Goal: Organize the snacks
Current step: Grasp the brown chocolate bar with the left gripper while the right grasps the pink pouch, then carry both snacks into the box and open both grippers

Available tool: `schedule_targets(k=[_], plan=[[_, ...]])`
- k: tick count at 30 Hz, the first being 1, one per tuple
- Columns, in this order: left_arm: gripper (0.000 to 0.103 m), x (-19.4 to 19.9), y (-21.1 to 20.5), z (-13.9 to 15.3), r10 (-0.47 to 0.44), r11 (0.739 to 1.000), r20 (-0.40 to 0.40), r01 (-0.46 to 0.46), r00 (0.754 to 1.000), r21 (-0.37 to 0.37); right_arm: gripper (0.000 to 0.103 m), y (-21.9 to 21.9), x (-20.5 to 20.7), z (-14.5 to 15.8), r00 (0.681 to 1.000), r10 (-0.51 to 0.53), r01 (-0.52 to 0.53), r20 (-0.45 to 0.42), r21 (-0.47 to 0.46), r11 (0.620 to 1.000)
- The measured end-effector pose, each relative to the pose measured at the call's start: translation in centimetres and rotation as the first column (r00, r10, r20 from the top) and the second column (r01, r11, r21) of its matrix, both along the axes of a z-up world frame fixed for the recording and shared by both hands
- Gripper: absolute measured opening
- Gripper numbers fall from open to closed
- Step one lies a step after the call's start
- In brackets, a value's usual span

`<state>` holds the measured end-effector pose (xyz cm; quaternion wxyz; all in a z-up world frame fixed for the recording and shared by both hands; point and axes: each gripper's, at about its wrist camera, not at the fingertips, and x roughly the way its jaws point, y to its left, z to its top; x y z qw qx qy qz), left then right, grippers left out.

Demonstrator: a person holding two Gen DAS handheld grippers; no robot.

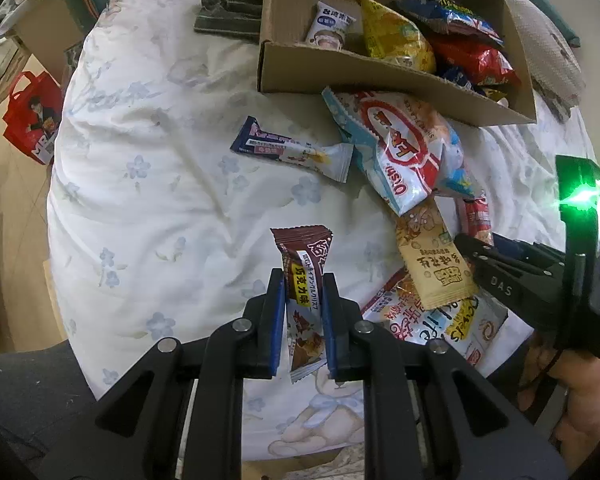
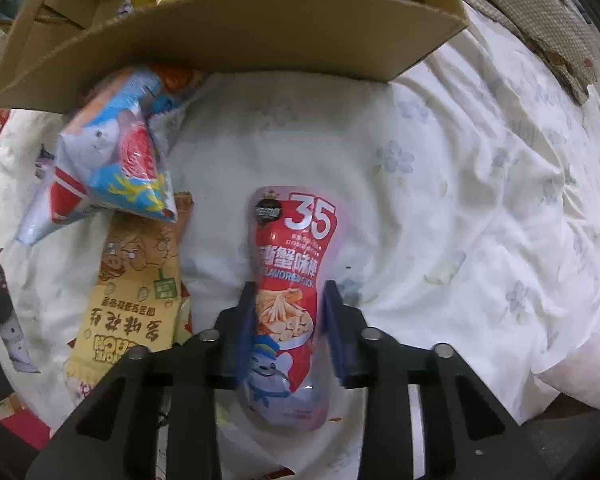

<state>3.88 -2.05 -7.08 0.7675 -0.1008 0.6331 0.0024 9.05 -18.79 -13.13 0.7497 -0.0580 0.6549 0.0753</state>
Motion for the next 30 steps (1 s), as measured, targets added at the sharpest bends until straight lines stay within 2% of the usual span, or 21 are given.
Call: schedule_targets(k=[3, 9, 14, 17, 21, 24, 30], plan=[[0.014, -0.1, 0.3, 0.3, 0.002, 1.0, 0.01, -0.002, 1.0, -0.001, 0.02, -1.4, -0.2, 0.8, 0.998, -0.057, 0.057, 0.005, 0.074, 0.996], [0.014, -0.5, 0.7, 0.7, 0.008, 1.0, 0.022, -0.008, 1.0, 0.004, 0.017, -4.4, -0.5, 4.0, 0.988, -0.128, 0.112, 0.082, 0.176, 0.978], [0.014, -0.6, 1.7, 2.2, 0.031, 0.999, 0.068, -0.032, 0.997, 0.004, 0.017, -7.4, -1.3, 7.6, 0.964, -0.217, 0.162, 0.153, 0.31, 0.937], [0.014, -0.2, 2.2, 4.1, 0.046, 0.999, 0.115, -0.046, 0.992, -0.001, 0.017, -9.5, -0.9, 10.7, 0.955, -0.221, 0.125, 0.2, 0.402, 0.907], [0.014, 1.0, 2.3, 7.2, 0.043, 0.999, 0.198, -0.048, 0.979, 0.018, 0.017, -9.4, -1.1, 14.0, 0.947, -0.189, 0.049, 0.261, 0.464, 0.884], [0.014, 2.0, 2.7, 9.2, 0.038, 0.998, 0.248, -0.046, 0.968, 0.029, 0.017, -7.9, -0.3, 14.9, 0.947, -0.168, 0.013, 0.273, 0.491, 0.871], [0.014, 5.8, 2.8, 11.5, 0.032, 0.998, 0.291, -0.045, 0.956, 0.036, 0.017, -4.3, 2.5, 15.5, 0.953, -0.104, -0.054, 0.286, 0.494, 0.868]])
